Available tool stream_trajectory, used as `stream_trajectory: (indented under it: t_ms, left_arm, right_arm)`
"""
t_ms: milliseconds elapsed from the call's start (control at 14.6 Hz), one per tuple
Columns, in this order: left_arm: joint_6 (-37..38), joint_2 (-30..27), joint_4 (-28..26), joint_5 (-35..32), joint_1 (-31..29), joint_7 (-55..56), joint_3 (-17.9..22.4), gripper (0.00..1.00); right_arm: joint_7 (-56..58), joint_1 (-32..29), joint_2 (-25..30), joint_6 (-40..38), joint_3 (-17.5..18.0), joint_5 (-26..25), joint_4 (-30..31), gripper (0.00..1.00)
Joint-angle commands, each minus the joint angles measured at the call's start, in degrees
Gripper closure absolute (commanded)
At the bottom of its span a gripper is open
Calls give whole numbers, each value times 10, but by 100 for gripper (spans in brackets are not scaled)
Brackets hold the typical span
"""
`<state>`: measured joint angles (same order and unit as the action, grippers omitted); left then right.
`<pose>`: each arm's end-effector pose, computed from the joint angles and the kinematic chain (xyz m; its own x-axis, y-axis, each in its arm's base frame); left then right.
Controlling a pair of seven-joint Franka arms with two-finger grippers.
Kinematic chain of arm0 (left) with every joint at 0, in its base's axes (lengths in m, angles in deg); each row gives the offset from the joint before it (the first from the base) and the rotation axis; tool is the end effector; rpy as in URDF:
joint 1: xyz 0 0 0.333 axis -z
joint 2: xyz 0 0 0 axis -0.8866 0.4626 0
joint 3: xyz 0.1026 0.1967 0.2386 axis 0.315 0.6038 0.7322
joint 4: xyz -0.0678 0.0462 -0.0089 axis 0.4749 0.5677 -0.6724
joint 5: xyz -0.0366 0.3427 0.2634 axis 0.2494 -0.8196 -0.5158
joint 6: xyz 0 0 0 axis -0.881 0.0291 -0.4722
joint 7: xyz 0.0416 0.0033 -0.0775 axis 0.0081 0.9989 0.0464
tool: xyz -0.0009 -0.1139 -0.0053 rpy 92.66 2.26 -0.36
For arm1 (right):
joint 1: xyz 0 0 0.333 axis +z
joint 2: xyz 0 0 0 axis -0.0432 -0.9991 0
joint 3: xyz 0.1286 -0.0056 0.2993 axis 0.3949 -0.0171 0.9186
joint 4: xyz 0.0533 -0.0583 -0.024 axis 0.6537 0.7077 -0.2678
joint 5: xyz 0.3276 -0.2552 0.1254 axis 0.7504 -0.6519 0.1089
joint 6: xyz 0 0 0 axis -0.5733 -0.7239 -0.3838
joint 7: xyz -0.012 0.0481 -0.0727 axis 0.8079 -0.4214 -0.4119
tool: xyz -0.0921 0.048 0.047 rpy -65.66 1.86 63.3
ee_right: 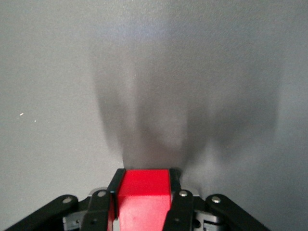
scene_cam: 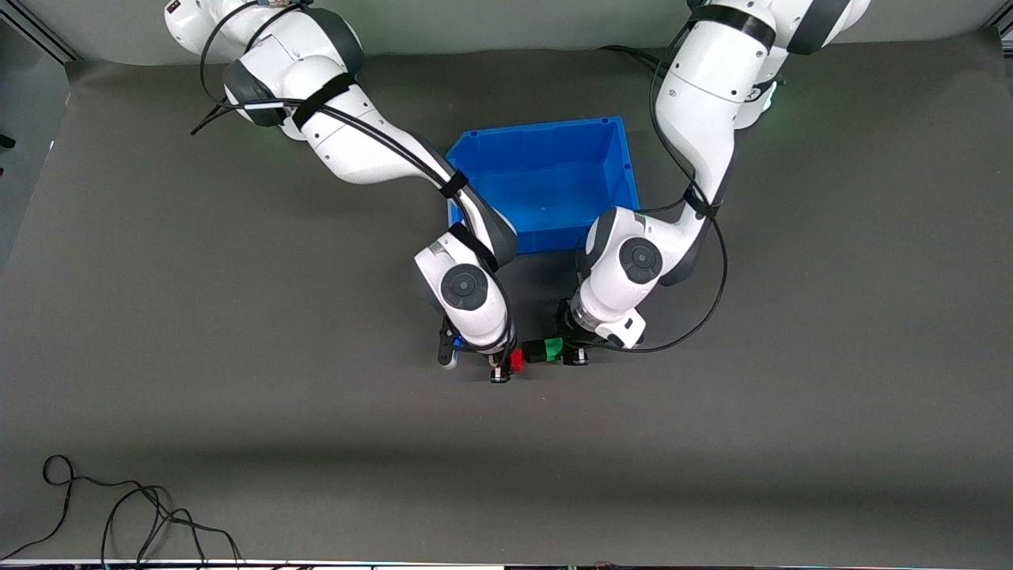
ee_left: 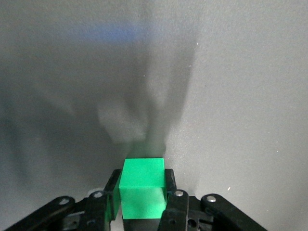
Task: Attach green and red cubes to black cube
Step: 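Press the red and green cubes against the black cube's sides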
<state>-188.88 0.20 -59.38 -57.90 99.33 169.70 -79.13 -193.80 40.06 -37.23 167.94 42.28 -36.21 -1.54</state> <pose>0.6076 -0.4112 0.1546 -0.1092 0.9356 -0.3357 0.9815 0.1550 0.1127 0.6571 0.5017 0.1480 -0.0741 -0.9889 -0.1292 -0.9897 0.0888 -0.1121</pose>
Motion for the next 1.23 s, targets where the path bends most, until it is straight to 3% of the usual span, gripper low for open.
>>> stream_trajectory:
  t_ms: [0, 1165]
  left_arm:
    - [-11, 18, 18, -7, 16, 19, 11, 85]
    - [-13, 38, 45, -8, 26, 43, 25, 85]
  right_arm:
    - [-22, 6, -11, 7, -5, -10, -16, 100]
    - [-15, 6, -11, 7, -5, -14, -11, 100]
